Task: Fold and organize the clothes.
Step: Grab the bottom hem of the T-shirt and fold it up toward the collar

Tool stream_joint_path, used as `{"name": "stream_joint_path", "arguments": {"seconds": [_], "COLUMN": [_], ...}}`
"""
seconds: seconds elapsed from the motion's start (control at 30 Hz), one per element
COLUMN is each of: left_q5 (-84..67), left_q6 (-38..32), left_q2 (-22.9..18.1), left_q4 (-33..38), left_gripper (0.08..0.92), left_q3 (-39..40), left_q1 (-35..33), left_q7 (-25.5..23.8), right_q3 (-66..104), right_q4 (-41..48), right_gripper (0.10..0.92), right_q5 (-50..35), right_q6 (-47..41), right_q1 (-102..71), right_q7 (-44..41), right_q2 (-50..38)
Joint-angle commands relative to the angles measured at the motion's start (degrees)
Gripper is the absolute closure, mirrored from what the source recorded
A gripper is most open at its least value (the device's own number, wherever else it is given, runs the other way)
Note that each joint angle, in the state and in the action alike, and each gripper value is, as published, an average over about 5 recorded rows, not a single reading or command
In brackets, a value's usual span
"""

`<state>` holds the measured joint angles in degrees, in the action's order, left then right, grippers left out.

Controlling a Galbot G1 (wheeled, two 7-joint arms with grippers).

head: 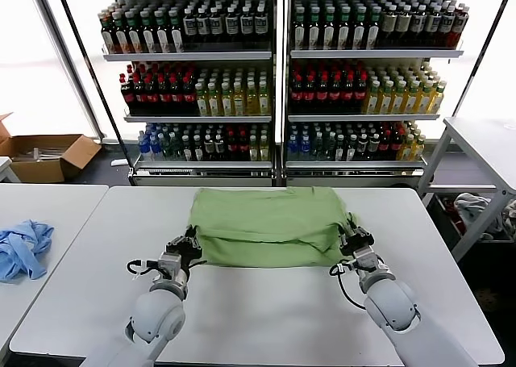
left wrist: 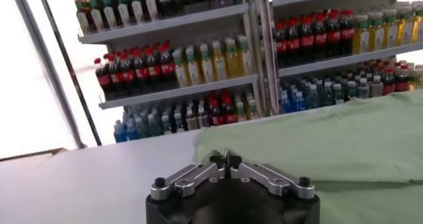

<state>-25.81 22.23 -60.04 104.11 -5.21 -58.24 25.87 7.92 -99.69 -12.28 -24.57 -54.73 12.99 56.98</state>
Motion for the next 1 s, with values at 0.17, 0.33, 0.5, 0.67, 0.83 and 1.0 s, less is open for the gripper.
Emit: {"name": "stream_joint_path", "arguments": {"seconds": [0.17, 0.33, 0.5, 0.67, 0.83, 1.0], "left_q5": [0.07, -0.58, -0.45, 0.31, 1.05, 1.39], "left_q6": [0.15, 0.35, 0.26, 0.09, 0.04, 0.02], "left_q2": [1.52, 2.55, 3.42, 3.44, 3.70, 3.99], "left_q4": [1.60, 3.45, 5.97, 6.71, 7.29, 7.86], "left_gripper": [0.673, 0.525, 0.378, 0.242, 0.180, 0.177], "left_q3": [-1.63, -3.10, -3.91, -4.22, -4.62, -4.80], "left_q1": [0.35, -0.48, -3.67, -5.15, -6.05, -6.80], "left_q7": [0.04, -0.01, -0.69, -1.27, -1.84, -2.49], "right_q3": [0.18, 0.79, 2.50, 4.01, 5.42, 6.42], "right_q4": [-0.99, -2.65, -4.13, -3.44, -3.43, -4.22], "right_gripper": [0.366, 0.249, 0.204, 0.203, 0.203, 0.203], "right_q5": [-3.81, -5.84, -12.23, -17.41, -23.23, -27.91], "right_q6": [-0.81, -0.92, -2.93, -5.67, -8.41, -8.20], "right_q1": [3.11, 3.48, 2.19, 2.06, 1.37, 0.26], "right_q7": [1.99, 2.20, 2.13, 1.24, -0.90, -3.04], "right_q2": [0.70, 0.49, 0.32, 0.36, -0.47, -0.65]}}
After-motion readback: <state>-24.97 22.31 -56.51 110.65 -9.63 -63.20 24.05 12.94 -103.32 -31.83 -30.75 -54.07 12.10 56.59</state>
